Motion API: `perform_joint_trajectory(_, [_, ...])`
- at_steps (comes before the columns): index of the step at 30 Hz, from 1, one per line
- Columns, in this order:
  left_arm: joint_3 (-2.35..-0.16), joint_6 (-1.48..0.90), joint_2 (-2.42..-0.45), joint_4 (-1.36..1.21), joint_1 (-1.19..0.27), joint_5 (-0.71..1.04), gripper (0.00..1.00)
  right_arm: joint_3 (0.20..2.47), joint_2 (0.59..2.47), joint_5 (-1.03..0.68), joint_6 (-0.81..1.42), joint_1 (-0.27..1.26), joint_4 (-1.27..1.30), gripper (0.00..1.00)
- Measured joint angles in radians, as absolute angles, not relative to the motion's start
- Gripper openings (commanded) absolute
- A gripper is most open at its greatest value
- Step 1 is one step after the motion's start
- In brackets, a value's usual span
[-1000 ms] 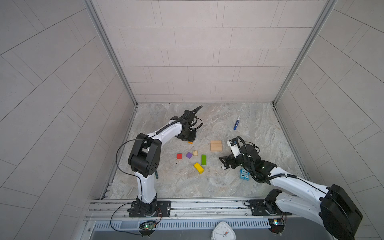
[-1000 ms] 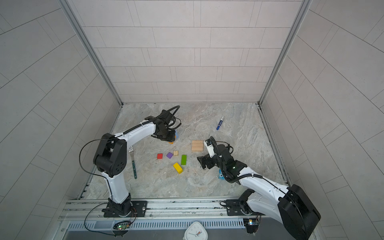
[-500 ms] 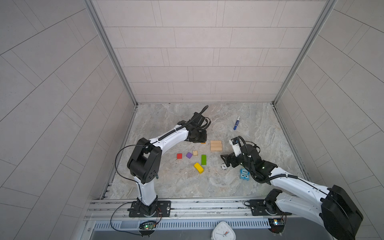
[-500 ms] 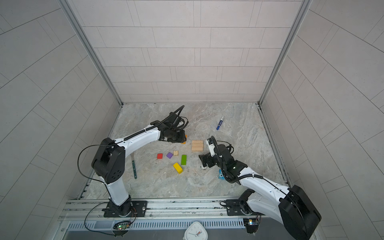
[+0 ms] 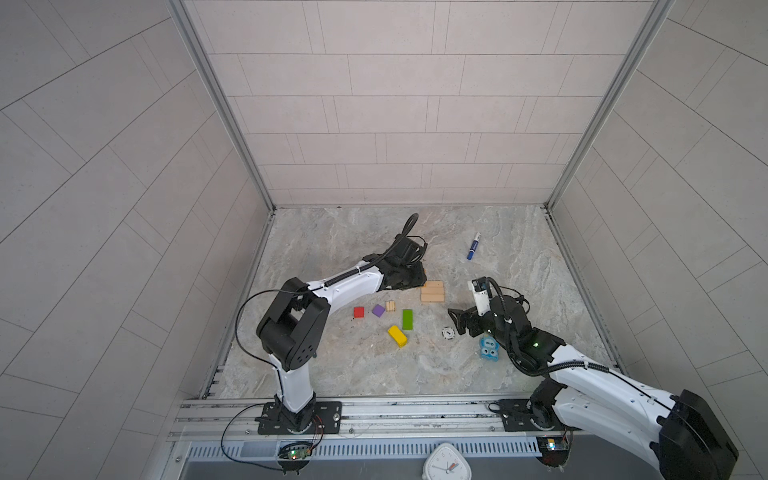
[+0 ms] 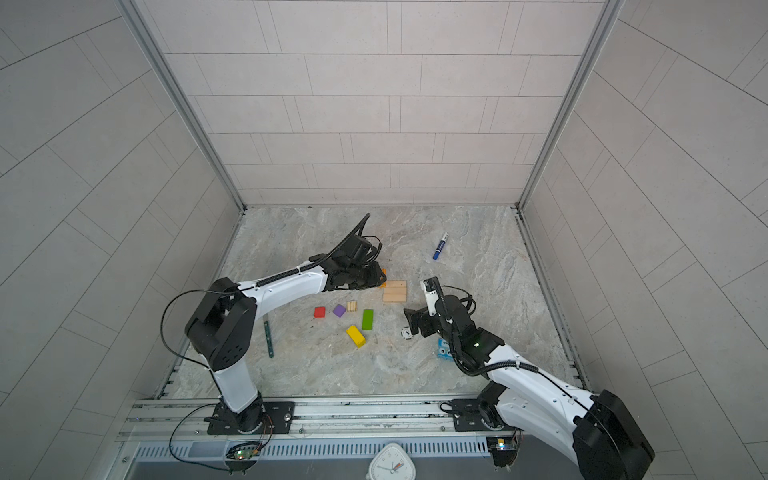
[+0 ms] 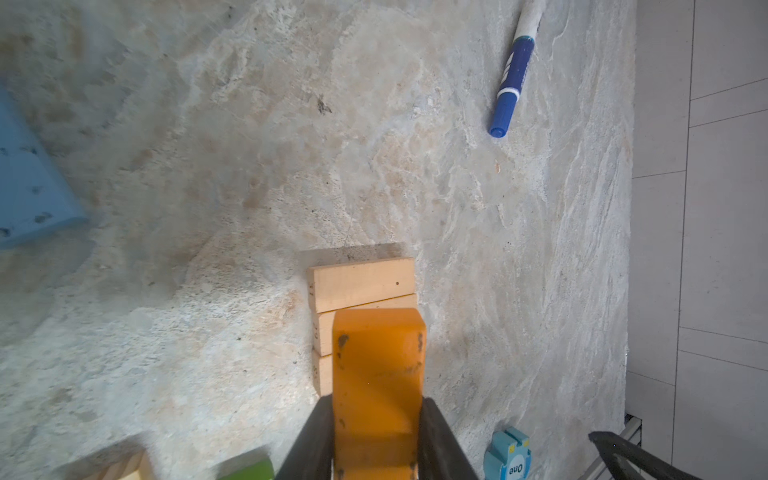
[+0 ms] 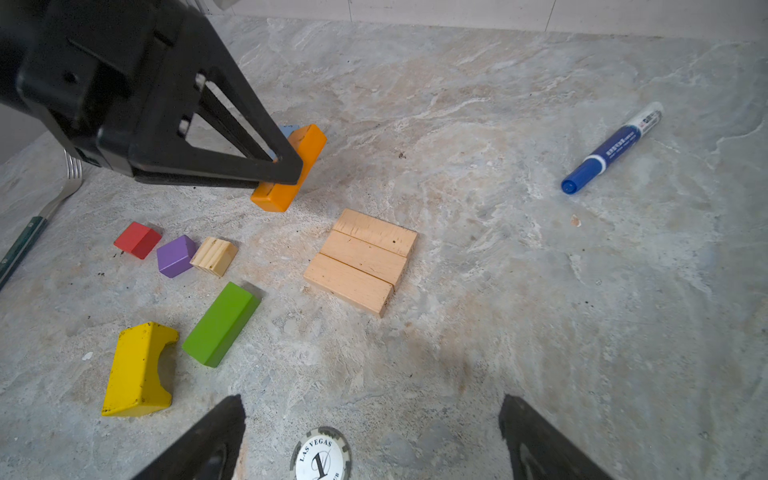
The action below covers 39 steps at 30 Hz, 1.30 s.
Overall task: Build the wood block tower
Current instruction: 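Lift the orange block with the left gripper and carry it over the three plain planks, then lower the orange block onto the planks and open the left gripper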
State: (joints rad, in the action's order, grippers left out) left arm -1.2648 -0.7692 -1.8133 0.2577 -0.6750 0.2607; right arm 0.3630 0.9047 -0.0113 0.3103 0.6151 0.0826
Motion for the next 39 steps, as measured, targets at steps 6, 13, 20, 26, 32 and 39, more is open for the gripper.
perform_joint_trajectory(6, [-1.265,-0.799,-1.841,0.235,-0.695,0.241,0.32,0.358,0.903,-0.014,0.311,0.615,0.085,0.98])
perform_joint_trajectory(13, [-1.273,-0.812,-1.891,0.225,-0.706,0.239,0.32,0.359,0.929,-0.019,0.31,0.615,0.085,0.98])
perform_joint_trajectory(20, [-1.276,-0.808,-1.915,0.226,-0.715,0.239,0.32,0.361,0.947,-0.022,0.31,0.615,0.086,0.98])
perform_joint_trajectory(26, [-1.299,-0.803,-1.924,0.229,-0.716,0.239,0.33,0.361,0.952,-0.025,0.31,0.615,0.085,0.98])
perform_joint_trajectory(32, [-1.316,-0.793,-1.951,0.229,-0.717,0.241,0.34,0.361,0.955,-0.027,0.31,0.614,0.085,0.98])
perform_joint_trajectory(39, [-1.322,-0.792,-1.981,0.23,-0.72,0.242,0.34,0.361,0.955,-0.035,0.31,0.612,0.085,0.98])
